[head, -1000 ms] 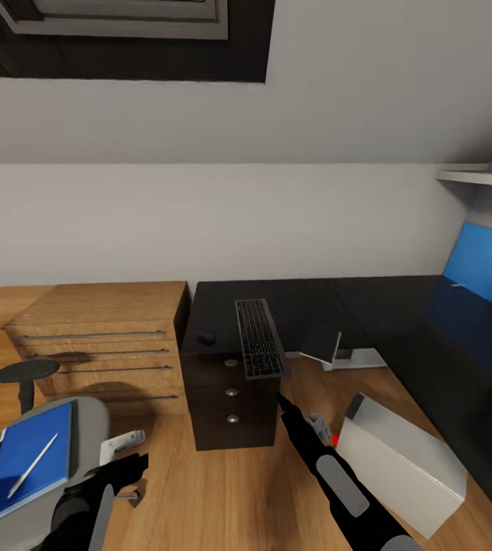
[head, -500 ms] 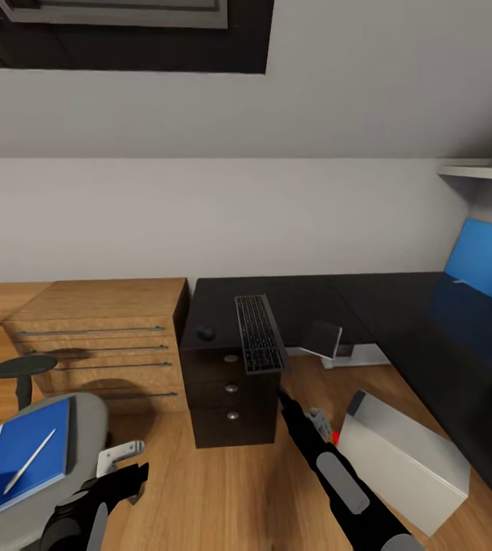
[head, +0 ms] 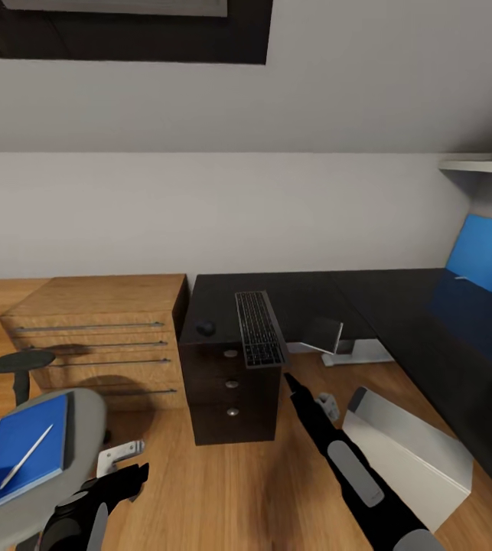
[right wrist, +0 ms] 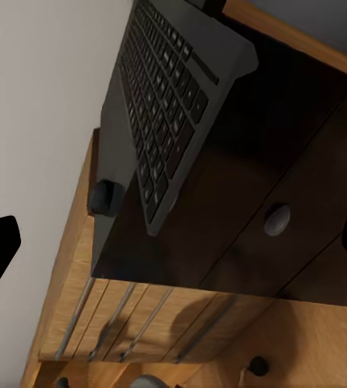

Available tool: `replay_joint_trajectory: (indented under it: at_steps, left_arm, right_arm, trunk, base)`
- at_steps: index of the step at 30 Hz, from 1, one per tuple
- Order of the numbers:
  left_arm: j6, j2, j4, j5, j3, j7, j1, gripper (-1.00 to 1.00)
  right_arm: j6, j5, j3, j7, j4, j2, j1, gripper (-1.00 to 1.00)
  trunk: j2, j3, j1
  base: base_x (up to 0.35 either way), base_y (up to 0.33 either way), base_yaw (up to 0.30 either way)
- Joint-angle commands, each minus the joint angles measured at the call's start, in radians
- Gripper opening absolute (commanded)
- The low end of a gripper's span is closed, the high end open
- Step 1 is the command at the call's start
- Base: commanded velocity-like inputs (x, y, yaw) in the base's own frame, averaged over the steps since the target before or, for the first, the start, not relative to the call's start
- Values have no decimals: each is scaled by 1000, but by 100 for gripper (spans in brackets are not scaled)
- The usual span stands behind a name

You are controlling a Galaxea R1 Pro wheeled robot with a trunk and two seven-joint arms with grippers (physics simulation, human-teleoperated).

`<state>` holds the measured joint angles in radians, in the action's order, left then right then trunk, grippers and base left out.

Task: In the bedroom, organize the workspace by keeping the computer under the desk, ensuring the monitor is on the desk, placing the keyboard on the desk next to the monitor, placing the mouse on the desk next to the keyboard, moving the folder from the swivel chair onto the desk next to the mouse, stacking the notebook on top of the folder with the pen on top of the notebook, and positioning the swivel chair next to the desk.

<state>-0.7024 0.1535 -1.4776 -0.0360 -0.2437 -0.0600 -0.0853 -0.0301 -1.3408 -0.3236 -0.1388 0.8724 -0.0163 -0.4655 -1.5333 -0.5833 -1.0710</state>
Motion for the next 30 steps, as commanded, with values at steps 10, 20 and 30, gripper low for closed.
replay_joint_trajectory:
  at_steps: [10, 20, 30]
  left_arm:
    - [-5, 1, 0, -4, 0, -1, -1, 100]
    - [-3, 4, 1, -5, 1, -1, -1, 100]
    - [-3, 4, 4, -5, 1, 0, -1, 100]
  right_arm:
    - [-1, -11, -4, -5, 8, -15, -1, 100]
    - [5, -14, -13, 1, 9, -13, -1, 100]
    - [97, -18, -5, -3, 4, -15, -1, 100]
  trunk:
    - [-71, -32, -38]
    - [-141, -64, -77]
    - [-211, -95, -115]
  base:
    - [0, 0, 0]
    - [0, 0, 0]
    - [0, 0, 0]
